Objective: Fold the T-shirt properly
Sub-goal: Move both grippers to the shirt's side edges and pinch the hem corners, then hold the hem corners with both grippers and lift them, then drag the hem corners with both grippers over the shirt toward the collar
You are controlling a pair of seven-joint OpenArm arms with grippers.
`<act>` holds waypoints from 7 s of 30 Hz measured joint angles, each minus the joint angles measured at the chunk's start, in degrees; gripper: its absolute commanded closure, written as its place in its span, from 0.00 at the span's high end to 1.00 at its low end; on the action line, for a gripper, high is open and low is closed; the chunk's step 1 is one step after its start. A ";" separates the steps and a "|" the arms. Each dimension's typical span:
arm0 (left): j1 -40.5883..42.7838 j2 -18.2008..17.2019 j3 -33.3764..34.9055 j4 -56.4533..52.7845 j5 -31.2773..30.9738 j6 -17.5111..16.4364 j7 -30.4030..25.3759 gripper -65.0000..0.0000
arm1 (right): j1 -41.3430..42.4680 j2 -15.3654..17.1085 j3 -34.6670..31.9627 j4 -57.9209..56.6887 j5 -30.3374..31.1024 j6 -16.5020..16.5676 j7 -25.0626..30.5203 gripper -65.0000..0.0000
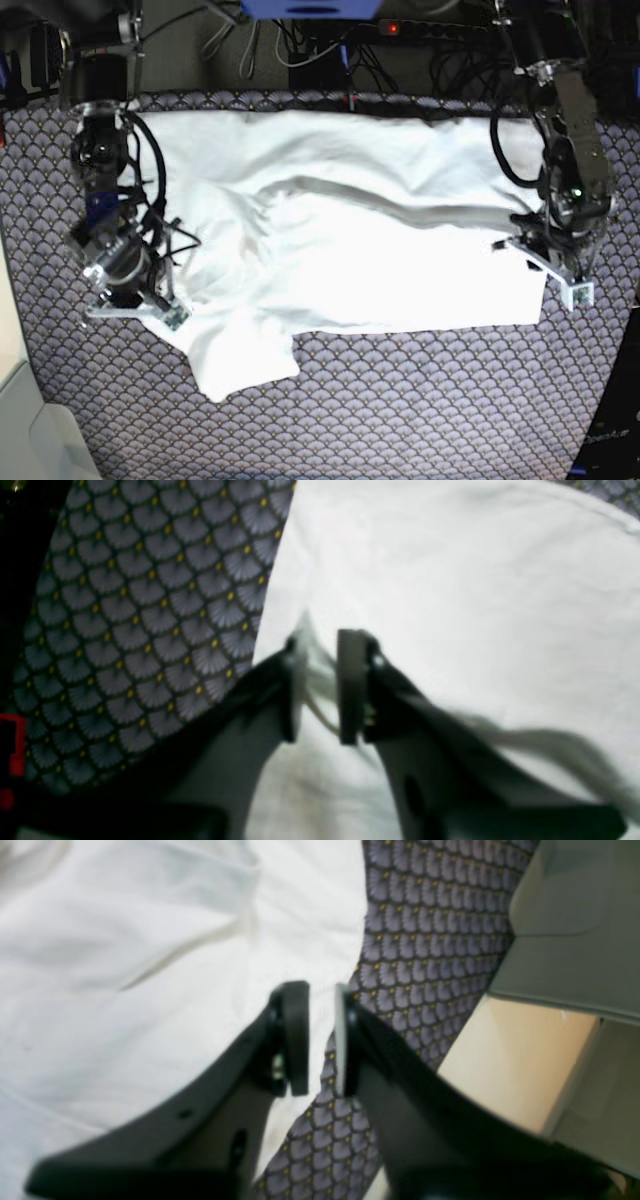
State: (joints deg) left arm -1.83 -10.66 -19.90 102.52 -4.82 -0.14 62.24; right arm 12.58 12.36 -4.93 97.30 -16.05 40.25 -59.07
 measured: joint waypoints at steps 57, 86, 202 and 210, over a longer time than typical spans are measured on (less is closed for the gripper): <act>-32.81 -3.78 8.76 -69.99 0.26 0.46 -38.27 0.67 | 29.62 1.57 14.36 -72.04 -0.48 -10.75 51.54 0.69; -30.58 -3.80 8.76 -69.61 -0.42 0.57 -39.54 0.67 | 25.14 1.92 13.49 -72.87 0.42 -10.12 53.20 0.04; 1.22 -2.67 -3.58 -15.45 -0.83 -0.26 -13.42 0.00 | -22.99 3.48 21.64 -4.76 13.57 0.20 43.60 0.00; 3.87 -2.93 -3.58 -15.52 -1.07 -0.31 -13.51 0.00 | -26.36 3.48 22.58 -4.59 13.60 0.24 43.89 0.00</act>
State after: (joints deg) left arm 2.04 -13.58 -23.49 87.00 -5.89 -0.45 48.73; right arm -13.78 15.84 17.65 92.71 -2.46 40.49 -15.18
